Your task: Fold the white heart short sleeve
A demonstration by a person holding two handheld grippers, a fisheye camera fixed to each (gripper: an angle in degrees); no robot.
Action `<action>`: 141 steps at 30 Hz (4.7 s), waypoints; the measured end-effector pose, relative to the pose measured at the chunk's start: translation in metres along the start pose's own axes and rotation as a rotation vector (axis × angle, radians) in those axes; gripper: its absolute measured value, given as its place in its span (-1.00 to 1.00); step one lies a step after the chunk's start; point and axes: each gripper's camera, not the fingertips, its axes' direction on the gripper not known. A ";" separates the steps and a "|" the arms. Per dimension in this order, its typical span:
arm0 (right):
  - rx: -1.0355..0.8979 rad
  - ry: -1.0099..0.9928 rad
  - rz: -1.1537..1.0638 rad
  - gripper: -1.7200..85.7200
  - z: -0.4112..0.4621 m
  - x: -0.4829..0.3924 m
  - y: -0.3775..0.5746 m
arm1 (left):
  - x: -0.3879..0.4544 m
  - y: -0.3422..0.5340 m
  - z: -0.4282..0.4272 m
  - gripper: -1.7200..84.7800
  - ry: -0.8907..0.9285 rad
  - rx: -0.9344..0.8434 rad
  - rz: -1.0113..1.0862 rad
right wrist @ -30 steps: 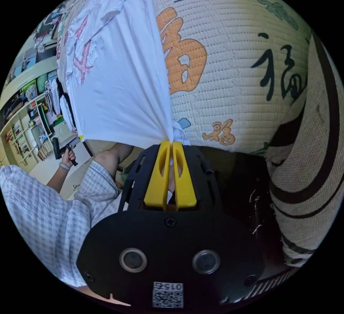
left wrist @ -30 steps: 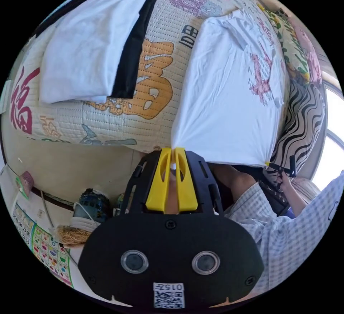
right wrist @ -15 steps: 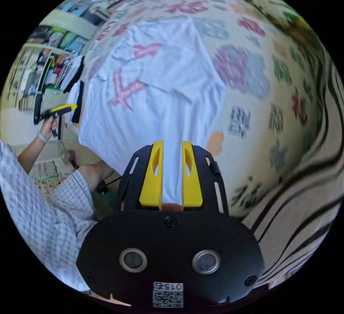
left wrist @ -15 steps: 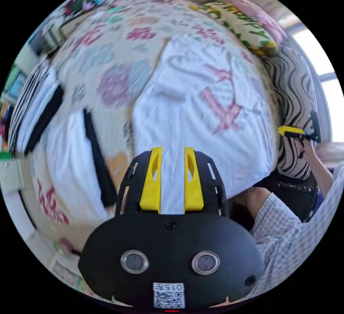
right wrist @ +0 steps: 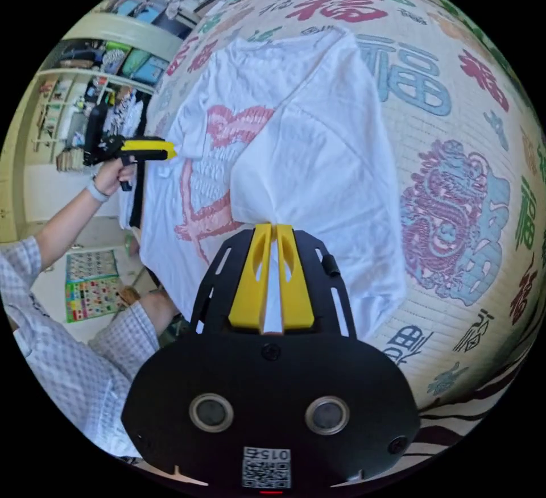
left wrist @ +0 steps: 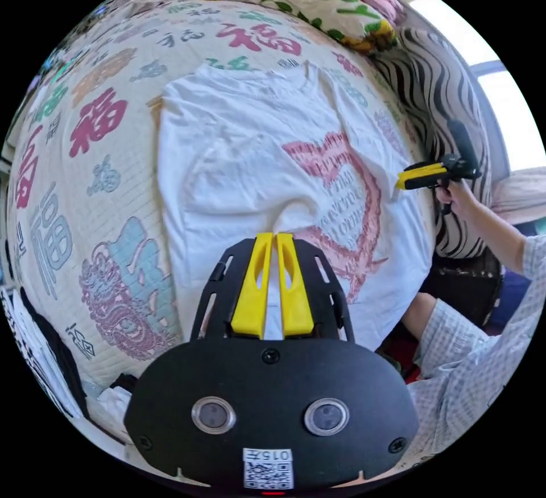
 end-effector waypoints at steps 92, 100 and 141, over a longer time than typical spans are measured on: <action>0.026 -0.082 0.433 -0.91 0.136 0.116 0.439 | -0.041 0.388 -0.127 -0.94 0.203 0.009 -0.453; 0.072 -0.109 0.427 -0.96 0.155 0.104 0.480 | -0.008 0.425 -0.155 -0.97 0.175 0.116 -0.406; 1.179 0.493 0.237 -0.97 0.199 -0.075 0.505 | 0.367 0.298 0.041 -0.82 -0.284 0.979 0.187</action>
